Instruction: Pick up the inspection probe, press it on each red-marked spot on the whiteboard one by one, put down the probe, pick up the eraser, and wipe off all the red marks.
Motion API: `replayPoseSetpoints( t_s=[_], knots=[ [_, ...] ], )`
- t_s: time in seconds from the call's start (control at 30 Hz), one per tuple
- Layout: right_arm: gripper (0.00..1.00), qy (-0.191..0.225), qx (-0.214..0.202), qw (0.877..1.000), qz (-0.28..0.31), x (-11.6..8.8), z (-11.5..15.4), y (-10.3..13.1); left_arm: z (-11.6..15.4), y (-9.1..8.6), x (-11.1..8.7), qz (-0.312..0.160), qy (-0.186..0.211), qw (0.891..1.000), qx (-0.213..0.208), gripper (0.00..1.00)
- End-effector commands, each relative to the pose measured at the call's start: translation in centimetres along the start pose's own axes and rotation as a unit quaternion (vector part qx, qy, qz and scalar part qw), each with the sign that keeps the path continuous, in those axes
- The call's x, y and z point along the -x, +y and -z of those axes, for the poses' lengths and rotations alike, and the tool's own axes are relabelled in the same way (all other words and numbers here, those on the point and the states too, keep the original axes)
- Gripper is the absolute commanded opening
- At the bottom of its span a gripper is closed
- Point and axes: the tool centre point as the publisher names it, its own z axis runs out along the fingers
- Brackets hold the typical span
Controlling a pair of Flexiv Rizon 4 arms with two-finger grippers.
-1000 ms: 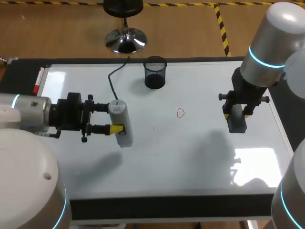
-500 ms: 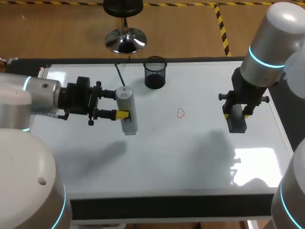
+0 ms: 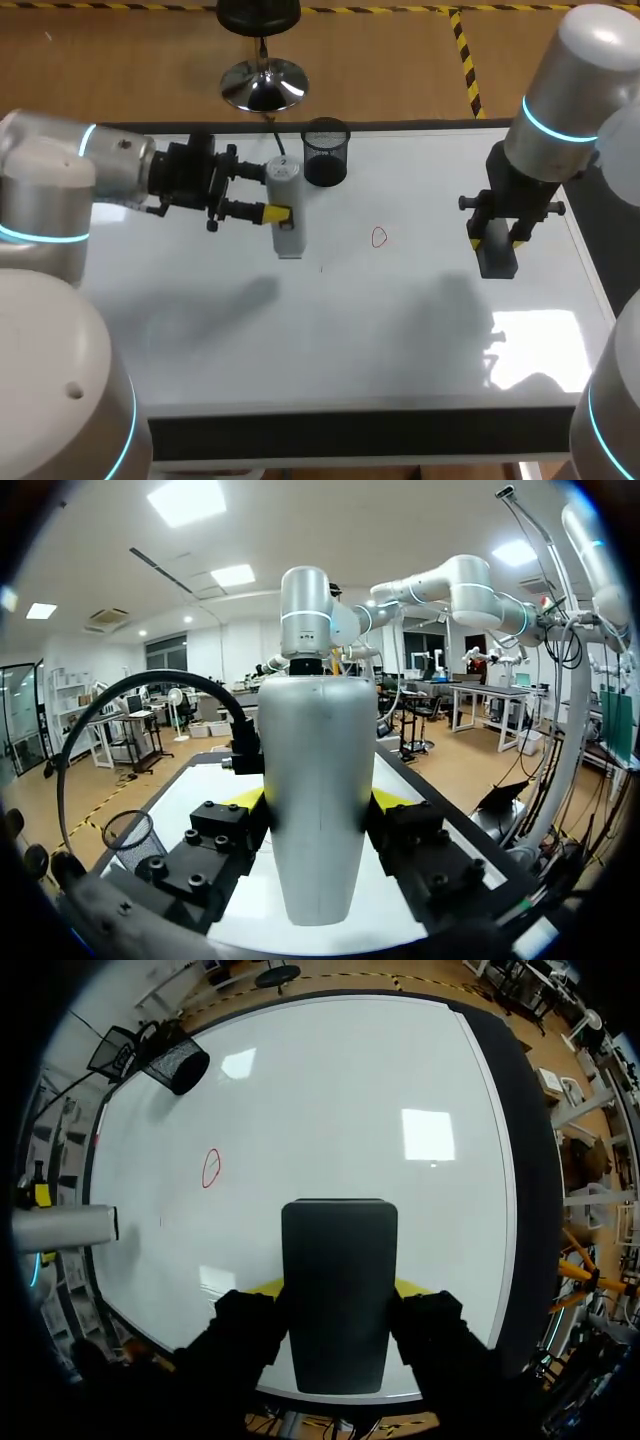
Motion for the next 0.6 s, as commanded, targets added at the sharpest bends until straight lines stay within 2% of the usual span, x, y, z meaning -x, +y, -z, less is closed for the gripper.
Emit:
replayPoseSetpoints(
  t_s=[0.03, 0.6],
  knots=[
    [0.0, 0.001, 0.0, 1.0, 0.001, 0.1, 0.0, 0.0, -1.1, 0.0, 1.5, 0.001, 0.022, 1.0, 0.0, 0.0],
    [0.0, 0.001, 0.0, 1.0, 0.001, 0.1, 0.0, 0.0, -5.5, 1.1, 3.4, 0.015, 0.034, 0.999, -0.015, 0.0]
  ],
)
